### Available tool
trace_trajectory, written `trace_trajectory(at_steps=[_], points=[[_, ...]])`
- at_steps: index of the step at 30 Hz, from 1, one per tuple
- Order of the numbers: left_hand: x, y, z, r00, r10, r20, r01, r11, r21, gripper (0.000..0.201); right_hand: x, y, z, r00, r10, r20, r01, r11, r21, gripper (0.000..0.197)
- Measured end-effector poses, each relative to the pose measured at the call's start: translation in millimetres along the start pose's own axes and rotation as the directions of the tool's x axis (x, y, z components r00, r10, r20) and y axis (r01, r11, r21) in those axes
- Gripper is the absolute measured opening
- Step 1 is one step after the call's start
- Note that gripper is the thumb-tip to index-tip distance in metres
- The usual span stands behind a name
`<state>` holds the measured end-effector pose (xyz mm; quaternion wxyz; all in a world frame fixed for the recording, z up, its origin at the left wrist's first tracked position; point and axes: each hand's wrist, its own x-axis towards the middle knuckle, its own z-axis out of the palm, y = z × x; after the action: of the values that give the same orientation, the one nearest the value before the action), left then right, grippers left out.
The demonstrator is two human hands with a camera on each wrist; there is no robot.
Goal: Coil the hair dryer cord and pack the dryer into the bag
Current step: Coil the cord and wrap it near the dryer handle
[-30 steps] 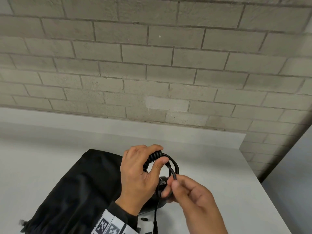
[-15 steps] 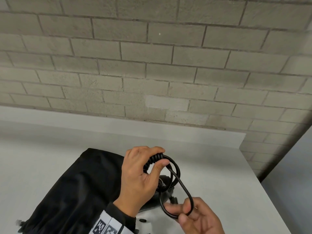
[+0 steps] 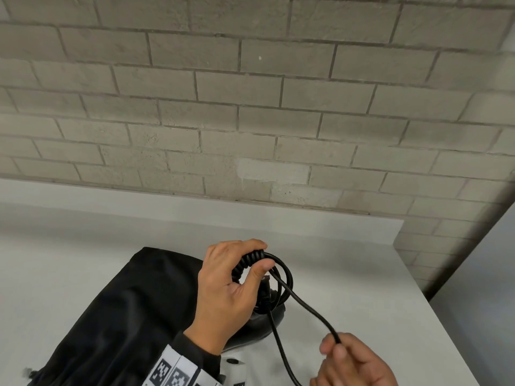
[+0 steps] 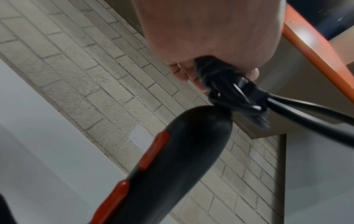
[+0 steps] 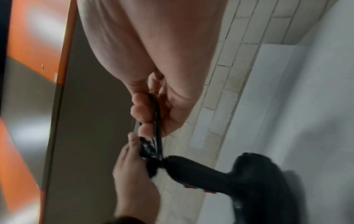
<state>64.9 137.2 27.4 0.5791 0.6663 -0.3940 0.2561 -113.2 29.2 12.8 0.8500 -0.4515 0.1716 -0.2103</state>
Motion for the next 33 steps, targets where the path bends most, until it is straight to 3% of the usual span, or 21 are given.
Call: trace_trajectory(at_steps=[7,11,13,14,15,17,20,26,33], points=[[-3,9,2,0.995,-0.069,0.074,0.08,0.983,-0.165,0.02,-5,-65,18,0.998,-0.067,-0.001,0.066,0.993,-0.099,0.083],[-2,8,0,0.995,-0.065,0.081,0.079,0.981,-0.178,0.017,-6,-95,29,0.998,-0.06,0.031,0.066,0.945,-0.32,0.05],[-2,7,0,0.995,-0.049,0.086,0.064,0.981,-0.183,0.019,-4,-107,28,0.984,-0.162,0.071,0.176,0.844,-0.506,0.052],[-2,7,0,0.995,-0.042,0.09,0.058,0.981,-0.187,0.02,-4,-113,31,0.965,-0.235,0.117,0.256,0.742,-0.62,0.052],[-2,8,0,0.995,-0.035,0.095,0.053,0.981,-0.189,0.021,-3,-117,33,0.941,-0.298,0.158,0.321,0.642,-0.696,0.039],[-2,8,0,0.994,-0.018,0.104,0.038,0.981,-0.188,0.023,-1,-120,35,0.898,-0.383,0.218,0.402,0.509,-0.761,0.014],[-1,8,-1,0.992,0.027,0.123,-0.004,0.983,-0.183,0.027,11,-116,38,0.816,-0.493,0.303,0.506,0.354,-0.787,0.01],[-1,8,-7,0.974,0.082,0.214,-0.046,0.985,-0.167,0.043,40,-101,39,0.783,-0.528,0.328,0.562,0.375,-0.737,0.015],[-5,9,-8,0.987,0.037,0.158,-0.008,0.984,-0.175,0.027,61,-95,32,0.766,-0.521,0.376,0.606,0.391,-0.693,0.017]])
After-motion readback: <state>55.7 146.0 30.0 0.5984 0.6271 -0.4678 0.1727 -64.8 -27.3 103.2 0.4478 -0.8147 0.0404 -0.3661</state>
